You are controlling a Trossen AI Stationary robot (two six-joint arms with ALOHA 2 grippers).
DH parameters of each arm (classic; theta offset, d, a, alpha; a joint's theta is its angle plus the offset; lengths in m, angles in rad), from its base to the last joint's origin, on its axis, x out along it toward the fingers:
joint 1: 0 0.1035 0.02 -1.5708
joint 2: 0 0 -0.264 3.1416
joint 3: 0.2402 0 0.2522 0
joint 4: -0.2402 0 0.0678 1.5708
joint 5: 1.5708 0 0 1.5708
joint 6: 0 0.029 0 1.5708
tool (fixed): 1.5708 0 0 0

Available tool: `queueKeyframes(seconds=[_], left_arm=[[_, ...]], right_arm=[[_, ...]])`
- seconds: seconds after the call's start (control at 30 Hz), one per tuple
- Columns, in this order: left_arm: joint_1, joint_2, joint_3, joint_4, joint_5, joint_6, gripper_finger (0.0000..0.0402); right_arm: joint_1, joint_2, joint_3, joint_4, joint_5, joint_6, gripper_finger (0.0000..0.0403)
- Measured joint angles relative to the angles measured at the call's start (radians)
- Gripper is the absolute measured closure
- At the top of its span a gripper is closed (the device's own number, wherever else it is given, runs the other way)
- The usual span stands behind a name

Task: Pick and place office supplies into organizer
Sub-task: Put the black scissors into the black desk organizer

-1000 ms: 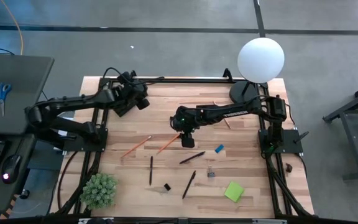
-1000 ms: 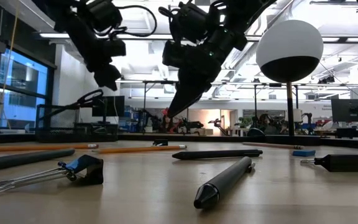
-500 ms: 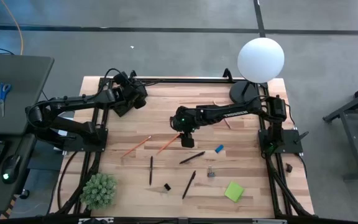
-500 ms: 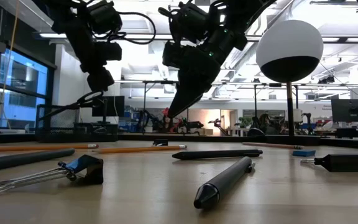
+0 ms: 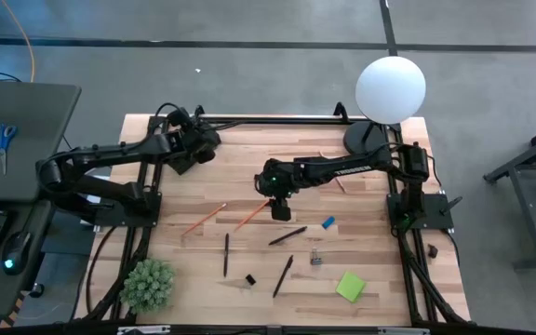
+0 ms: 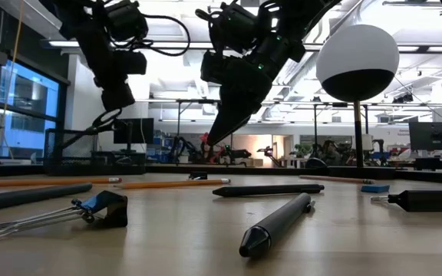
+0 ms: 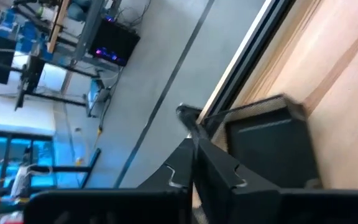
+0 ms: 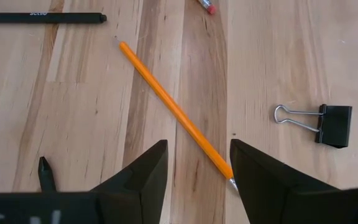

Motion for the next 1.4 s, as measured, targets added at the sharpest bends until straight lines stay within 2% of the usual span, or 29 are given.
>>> queueKeyframes(seconds=[0.13, 0.27, 0.4, 0.6, 0.87, 1.07, 1.13, 1.2, 1.33, 1.4], left_arm=[[0.000, -0.069, 0.000, -0.025, -0.028, -0.010, 0.0382], [0.000, -0.167, 0.000, -0.053, -0.003, -0.035, 0.0399], [0.000, -0.263, 0.000, -0.096, 0.028, -0.070, 0.0391], [0.000, -0.335, 0.000, -0.178, 0.057, -0.143, 0.0397], [0.000, -0.343, 0.000, -0.112, 0.332, -0.142, 0.0400], [0.000, -0.343, 0.000, -0.045, 0.582, -0.108, 0.0397], [-0.001, -0.336, 0.000, -0.040, 0.624, -0.105, 0.0397], [0.000, -0.317, 0.000, -0.040, 0.597, -0.105, 0.0397], [0.002, -0.250, 0.000, -0.042, 0.428, -0.105, 0.0396], [0.002, -0.210, 0.000, -0.027, 0.420, -0.091, 0.0396]], right_arm=[[0.000, 0.000, 0.000, -0.006, 0.000, 0.000, 0.0237], [0.000, 0.000, 0.000, -0.007, 0.000, 0.000, 0.0237], [0.000, 0.000, 0.000, -0.007, 0.000, 0.004, 0.0237], [0.001, 0.000, 0.000, -0.007, 0.000, 0.004, 0.0237], [0.002, 0.000, 0.000, -0.007, 0.000, 0.004, 0.0237], [0.002, 0.000, 0.000, 0.001, 0.000, 0.019, 0.0237], [0.003, 0.000, 0.000, 0.005, 0.000, 0.019, 0.0237], [0.007, 0.000, 0.000, 0.018, 0.000, 0.019, 0.0237], [0.021, 0.000, 0.000, 0.054, -0.010, 0.018, 0.0237], [0.028, 0.000, 0.000, 0.065, -0.011, 0.007, 0.0237]])
